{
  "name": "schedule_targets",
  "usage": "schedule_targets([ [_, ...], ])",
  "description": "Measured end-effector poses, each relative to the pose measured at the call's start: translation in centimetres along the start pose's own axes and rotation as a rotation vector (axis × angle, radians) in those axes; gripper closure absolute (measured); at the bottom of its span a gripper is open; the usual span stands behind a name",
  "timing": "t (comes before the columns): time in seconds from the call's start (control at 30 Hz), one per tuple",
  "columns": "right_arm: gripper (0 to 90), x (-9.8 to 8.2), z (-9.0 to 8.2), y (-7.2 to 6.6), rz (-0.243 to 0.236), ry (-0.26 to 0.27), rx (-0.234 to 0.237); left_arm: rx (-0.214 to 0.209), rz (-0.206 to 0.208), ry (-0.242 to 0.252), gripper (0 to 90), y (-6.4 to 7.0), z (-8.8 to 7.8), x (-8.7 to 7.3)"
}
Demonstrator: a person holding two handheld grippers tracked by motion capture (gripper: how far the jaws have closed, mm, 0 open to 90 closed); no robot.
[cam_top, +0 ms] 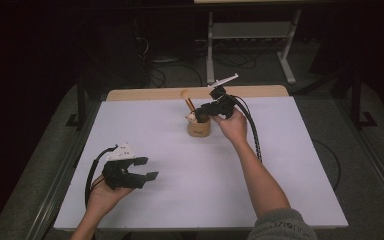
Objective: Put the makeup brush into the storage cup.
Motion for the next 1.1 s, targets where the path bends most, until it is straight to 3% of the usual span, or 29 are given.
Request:
schedule_targets([
  [0.37,57.1,0.0,-2.6,0.2,-0.021,0.024,-0.012,0.015,0.002,-0.002,33.1,-0.3,-0.2,0.0],
  [0.67,48.3,-1.1,-5.4,0.4,0.019,0.044,-0.017,0.027,-0.007,0.006,32.2,-0.6,-0.3,0.0],
  [1.1,40.3,-2.9,-7.2,0.6,0.051,0.052,-0.024,0.044,-0.010,0.000,31.5,-1.1,-0.4,-0.1],
])
Point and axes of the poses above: each handheld gripper's, and its own axes: z roughly forward along the jaws, x roughly out of its top, y roughly to its right, the point moved 9 cm from there along z, roughly forward along the jaws, and after that the axes turned 13 degrees about y, right-handed, at the moved point
